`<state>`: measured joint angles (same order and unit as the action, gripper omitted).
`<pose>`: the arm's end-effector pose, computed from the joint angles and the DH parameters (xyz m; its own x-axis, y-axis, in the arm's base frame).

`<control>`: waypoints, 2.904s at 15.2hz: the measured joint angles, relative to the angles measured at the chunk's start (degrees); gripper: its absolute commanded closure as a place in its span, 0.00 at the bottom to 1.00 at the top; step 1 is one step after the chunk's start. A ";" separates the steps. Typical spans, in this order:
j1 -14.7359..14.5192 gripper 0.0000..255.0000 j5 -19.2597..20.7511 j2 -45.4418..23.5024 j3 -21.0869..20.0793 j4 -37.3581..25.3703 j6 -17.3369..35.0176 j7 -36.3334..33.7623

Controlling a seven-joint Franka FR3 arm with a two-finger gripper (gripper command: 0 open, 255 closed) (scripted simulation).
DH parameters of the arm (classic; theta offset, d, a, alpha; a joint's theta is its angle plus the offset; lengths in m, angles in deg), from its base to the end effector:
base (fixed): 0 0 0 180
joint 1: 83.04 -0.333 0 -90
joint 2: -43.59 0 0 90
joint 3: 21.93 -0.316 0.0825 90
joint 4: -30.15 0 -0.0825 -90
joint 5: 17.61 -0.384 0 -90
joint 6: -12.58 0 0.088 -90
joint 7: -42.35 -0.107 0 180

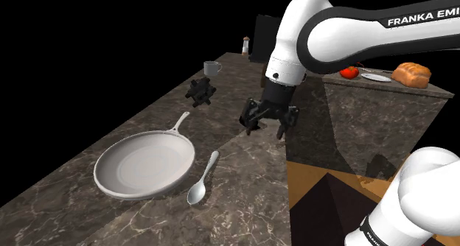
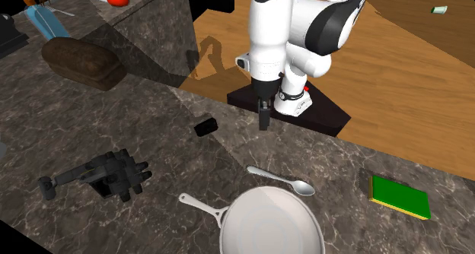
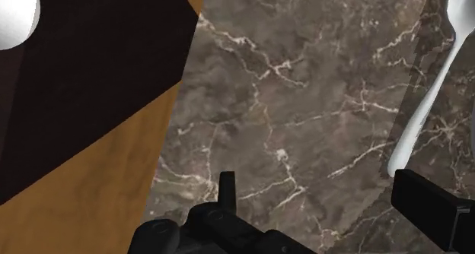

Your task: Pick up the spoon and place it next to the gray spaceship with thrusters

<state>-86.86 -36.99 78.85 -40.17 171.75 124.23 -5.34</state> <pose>0.3419 0.1731 0.4991 0.8207 -0.5685 -0.0568 -0.5701 -0.8084 -0.1463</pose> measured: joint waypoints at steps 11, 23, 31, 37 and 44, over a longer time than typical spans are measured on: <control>2.18 0.00 -4.06 -17.20 -12.77 -8.84 14.99 -23.03; 2.35 0.00 -3.05 -22.23 -15.52 -7.78 22.63 -25.47; 2.35 1.00 -3.06 -22.55 -15.42 -7.69 22.16 -25.33; 2.31 1.00 -3.05 -22.42 -15.45 -7.75 22.08 -25.52; 5.18 0.00 3.69 -24.58 -15.25 -14.87 13.75 -29.99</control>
<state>-81.69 -33.30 54.27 -55.41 156.88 137.97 -35.33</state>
